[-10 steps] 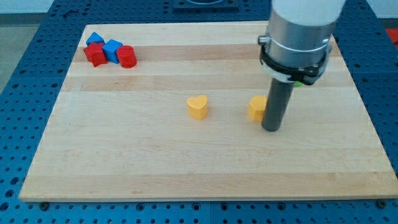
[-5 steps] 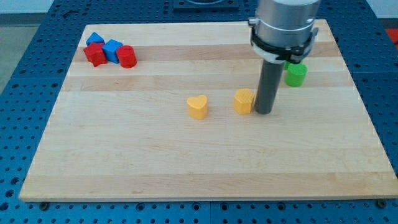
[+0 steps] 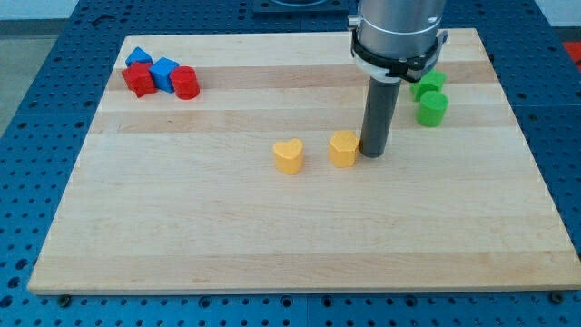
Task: Push yellow hexagon to yellow heart
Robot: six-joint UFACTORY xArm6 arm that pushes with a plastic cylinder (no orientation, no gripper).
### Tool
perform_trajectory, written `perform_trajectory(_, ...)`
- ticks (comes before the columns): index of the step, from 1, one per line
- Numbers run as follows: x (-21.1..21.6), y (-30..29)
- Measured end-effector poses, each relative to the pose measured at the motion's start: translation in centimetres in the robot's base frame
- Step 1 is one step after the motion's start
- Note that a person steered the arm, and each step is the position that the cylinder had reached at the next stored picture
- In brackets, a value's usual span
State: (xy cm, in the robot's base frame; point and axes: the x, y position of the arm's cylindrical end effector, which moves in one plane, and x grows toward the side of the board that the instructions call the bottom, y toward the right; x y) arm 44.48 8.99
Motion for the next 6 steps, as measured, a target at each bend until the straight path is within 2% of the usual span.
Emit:
perform_trajectory(4, 0.0, -4.6)
perform_trajectory(5, 0.0, -3.9)
perform_trajectory(6, 0.0, 2.4)
